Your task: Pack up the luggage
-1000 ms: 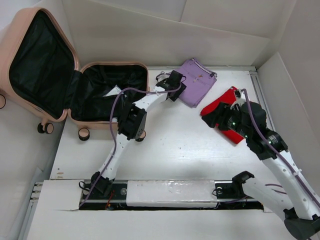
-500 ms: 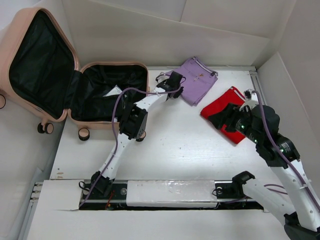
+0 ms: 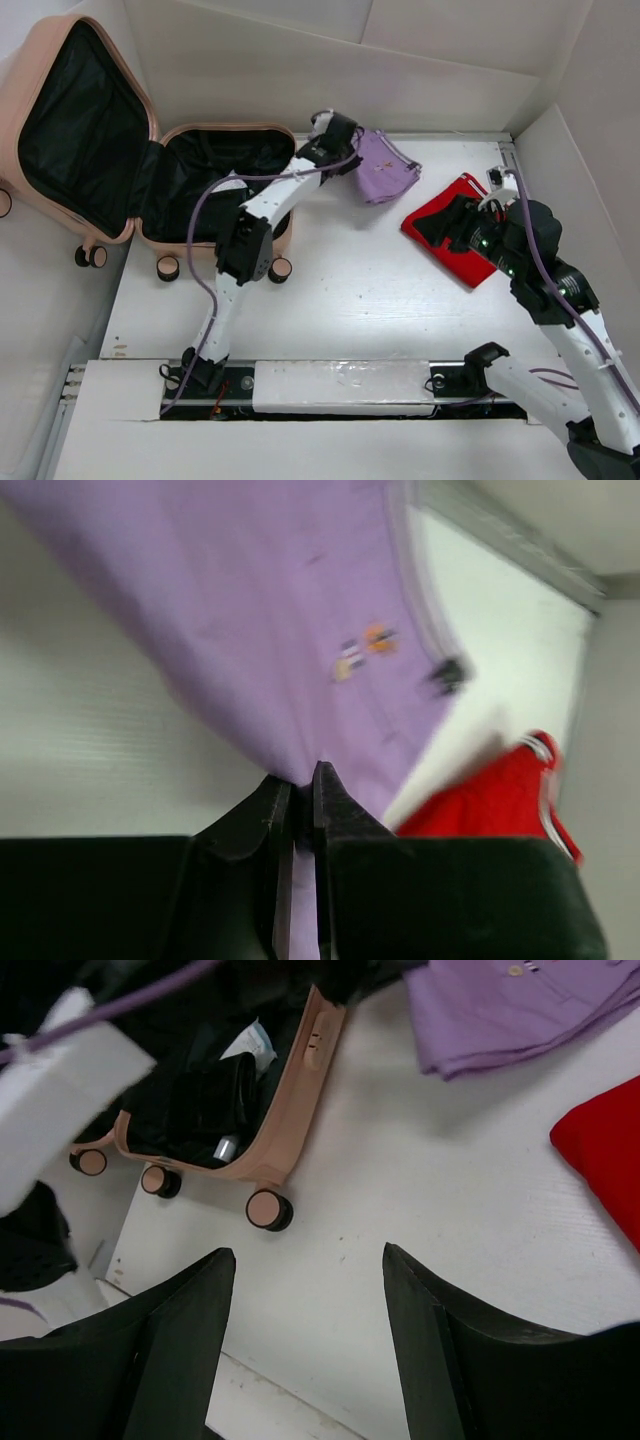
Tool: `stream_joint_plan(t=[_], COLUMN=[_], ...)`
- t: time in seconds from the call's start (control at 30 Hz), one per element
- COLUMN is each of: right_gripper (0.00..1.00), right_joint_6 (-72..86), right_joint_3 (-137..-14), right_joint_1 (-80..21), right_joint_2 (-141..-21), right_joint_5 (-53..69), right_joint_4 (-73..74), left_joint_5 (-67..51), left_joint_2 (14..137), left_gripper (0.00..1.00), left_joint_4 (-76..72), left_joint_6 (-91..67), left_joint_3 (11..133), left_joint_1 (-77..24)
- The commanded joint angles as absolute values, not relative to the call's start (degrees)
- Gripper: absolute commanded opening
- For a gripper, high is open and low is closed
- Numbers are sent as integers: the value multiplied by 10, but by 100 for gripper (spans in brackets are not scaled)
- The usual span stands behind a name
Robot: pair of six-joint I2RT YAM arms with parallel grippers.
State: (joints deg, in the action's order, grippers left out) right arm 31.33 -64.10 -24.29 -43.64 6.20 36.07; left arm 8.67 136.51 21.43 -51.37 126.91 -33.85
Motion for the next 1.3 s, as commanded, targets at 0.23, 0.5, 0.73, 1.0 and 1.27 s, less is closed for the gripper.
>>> stream_joint_plan(t=[0.23, 0.5, 0.73, 1.0, 1.27], right_gripper=[67, 67, 67, 67, 68], right_joint_6=[327, 327, 327, 327, 327], right_joint_3=[-640, -651, -657, -668, -641], right_joint_1=[-237, -237, -237, -249, -254], right_joint_2=[-487, -504, -527, -540, -553], right_joint_5=[105, 110, 120, 133, 108], right_joint_4=[266, 266, 256, 256, 256], left_joint_5=[3, -154, -253, -164, -34], left_joint_2=[1087, 936, 962, 1024, 965], left_gripper=[0, 0, 0, 0, 59], left_joint_4=[257, 139, 105, 131, 185], left_joint_6=[-316, -301, -250, -212, -256], left_joint_3=[1236, 921, 851, 857, 855], left_joint_1=[-196, 30, 154, 187, 187])
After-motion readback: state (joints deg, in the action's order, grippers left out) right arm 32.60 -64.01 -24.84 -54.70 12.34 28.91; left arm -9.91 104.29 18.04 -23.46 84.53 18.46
